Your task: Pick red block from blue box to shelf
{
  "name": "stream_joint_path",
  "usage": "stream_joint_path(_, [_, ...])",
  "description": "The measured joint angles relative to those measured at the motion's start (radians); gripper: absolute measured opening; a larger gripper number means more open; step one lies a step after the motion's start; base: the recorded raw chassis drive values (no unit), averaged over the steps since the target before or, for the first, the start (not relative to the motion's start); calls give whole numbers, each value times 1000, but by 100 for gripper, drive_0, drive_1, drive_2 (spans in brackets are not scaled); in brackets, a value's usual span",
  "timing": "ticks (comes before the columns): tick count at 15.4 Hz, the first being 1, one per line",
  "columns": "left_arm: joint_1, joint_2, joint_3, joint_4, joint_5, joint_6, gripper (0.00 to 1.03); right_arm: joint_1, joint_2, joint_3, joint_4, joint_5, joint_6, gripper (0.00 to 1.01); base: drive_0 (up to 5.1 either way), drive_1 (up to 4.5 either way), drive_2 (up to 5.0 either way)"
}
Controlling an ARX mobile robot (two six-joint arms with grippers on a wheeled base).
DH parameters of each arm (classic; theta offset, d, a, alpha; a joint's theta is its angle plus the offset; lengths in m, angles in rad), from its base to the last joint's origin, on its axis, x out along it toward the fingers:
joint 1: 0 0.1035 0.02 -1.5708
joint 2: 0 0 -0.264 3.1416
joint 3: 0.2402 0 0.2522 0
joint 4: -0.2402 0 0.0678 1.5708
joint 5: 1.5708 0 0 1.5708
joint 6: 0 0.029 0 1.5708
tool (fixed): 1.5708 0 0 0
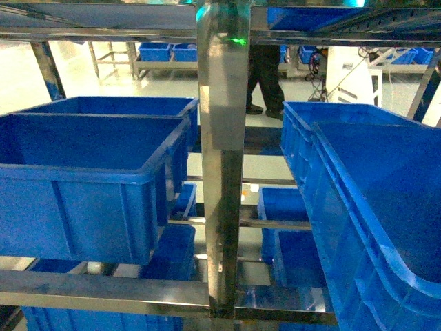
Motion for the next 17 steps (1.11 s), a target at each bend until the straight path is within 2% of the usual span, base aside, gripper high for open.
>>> stream_joint_path(6, [0,0,0,0,0,0,98,-14,-11,1,-5,-18,0,28,0,0,0])
stream_joint_path(7, [0,0,0,0,0,0,98,-22,19,2,50,-35,0,28,0,0,0])
stream_joint_path(11, [0,0,0,0,0,0,98,-120,304,30,313,-111,-18,28,0,0,0])
stream_joint_path(13, [0,0,0,0,0,0,98,-141,368,65,369,-134,-24,28,0,0,0])
stream_joint_path(17, [0,0,0,0,0,0,98,-145,406,76,409,-146,-30,28,0,0,0])
